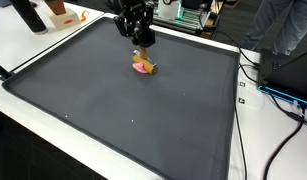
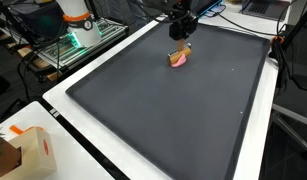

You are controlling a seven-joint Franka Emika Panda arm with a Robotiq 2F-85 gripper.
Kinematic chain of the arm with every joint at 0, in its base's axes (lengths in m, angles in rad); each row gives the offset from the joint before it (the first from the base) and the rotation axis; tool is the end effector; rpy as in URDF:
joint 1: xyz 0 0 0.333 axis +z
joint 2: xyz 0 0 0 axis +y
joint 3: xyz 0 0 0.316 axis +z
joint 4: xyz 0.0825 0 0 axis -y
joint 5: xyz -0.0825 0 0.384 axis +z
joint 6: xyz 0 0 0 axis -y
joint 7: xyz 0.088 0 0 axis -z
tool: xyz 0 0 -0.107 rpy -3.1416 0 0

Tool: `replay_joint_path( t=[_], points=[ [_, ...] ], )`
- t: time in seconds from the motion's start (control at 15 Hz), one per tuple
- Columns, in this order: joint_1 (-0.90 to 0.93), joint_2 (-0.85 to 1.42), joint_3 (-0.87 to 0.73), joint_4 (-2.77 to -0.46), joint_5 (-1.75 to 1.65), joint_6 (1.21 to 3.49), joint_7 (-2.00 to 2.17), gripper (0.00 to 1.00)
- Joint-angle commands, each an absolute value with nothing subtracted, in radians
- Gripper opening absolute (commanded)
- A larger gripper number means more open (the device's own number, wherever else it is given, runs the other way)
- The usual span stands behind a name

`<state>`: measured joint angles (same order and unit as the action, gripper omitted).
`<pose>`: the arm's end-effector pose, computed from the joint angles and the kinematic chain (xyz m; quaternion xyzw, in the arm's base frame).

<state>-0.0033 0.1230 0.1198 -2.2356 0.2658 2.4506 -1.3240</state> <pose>0.5438 0.0634 0.3245 -0.8089 -0.5783 -0.0920 0.0536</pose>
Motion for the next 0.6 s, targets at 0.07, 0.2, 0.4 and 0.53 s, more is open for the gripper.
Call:
replay_joint_path(
  t=[0.07, 0.2, 0.4, 0.53],
  points=[
    [0.001, 0.125, 0.071, -2.267, 0.055, 2.44, -1.229, 0.24],
    [0.003, 0.118, 0.057, -2.266, -0.054, 2.413, -1.17, 0.24],
    [0.007, 0.114, 0.06, -2.265, -0.13, 2.397, -1.126, 0.24],
    [0.015, 0.113, 0.06, -2.264, -0.191, 2.382, -1.099, 0.24]
  ],
)
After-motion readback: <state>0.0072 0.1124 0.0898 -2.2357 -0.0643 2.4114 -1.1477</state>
